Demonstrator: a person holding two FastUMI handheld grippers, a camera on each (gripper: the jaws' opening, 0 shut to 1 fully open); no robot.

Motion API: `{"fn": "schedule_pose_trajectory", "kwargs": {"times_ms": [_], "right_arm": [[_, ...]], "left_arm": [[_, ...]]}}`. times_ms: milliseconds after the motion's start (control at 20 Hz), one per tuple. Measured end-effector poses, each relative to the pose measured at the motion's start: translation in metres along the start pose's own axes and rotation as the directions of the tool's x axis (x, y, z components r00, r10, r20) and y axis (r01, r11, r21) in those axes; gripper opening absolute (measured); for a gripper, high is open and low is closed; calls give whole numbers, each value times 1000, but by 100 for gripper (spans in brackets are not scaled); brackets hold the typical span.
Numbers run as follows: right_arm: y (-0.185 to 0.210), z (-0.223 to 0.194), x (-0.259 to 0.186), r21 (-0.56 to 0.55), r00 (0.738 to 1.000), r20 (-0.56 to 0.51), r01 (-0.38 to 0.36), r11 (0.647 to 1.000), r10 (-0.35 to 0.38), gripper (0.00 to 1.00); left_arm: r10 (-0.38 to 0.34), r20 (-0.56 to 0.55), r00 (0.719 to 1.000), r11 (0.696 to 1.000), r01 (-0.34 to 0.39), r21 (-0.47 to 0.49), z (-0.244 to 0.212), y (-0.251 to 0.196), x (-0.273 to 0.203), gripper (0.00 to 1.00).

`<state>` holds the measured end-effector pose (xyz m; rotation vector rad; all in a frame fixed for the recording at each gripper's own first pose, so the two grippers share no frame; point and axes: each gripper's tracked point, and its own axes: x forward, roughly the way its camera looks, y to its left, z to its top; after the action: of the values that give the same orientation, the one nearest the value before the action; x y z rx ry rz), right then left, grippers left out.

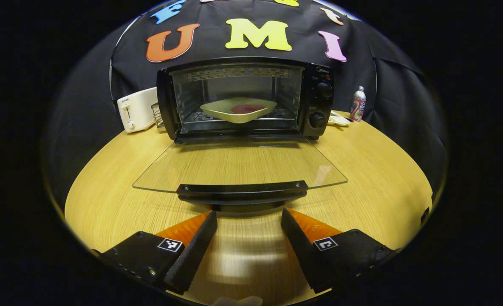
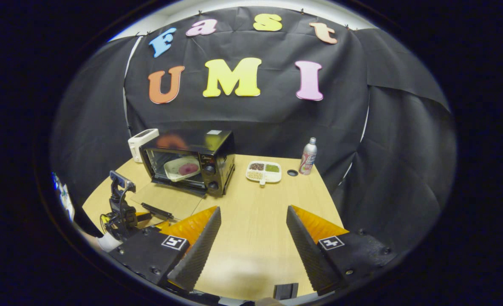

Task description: Open the electric oven with the left hand, put the food in, and close the electric oven.

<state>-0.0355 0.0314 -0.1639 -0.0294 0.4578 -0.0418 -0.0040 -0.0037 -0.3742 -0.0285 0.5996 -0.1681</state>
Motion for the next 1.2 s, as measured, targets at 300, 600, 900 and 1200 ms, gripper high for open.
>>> {"fn": "schedule_pose_trajectory", "kwargs": {"times_ms": [300, 600, 900, 1200], "right_arm": [[10, 0, -2, 16, 1000, 9, -2, 1000, 2, 96], [22, -2, 2, 33, 1000, 29, -14, 999, 14, 96], [23, -6, 6, 77, 999, 42, -1, 997, -3, 96], [8, 3, 7, 125, 996, 67, 44, 991, -53, 96]], "left_arm": [[-9, 15, 1000, 1000, 9, -12, 13, 5, -4, 96], [-19, 87, 996, 1000, 19, 6, 63, 8, -24, 96], [-26, 158, 987, 999, 18, 48, 118, 16, -31, 96], [-29, 182, 983, 998, 17, 67, 153, 21, -19, 96]]}}
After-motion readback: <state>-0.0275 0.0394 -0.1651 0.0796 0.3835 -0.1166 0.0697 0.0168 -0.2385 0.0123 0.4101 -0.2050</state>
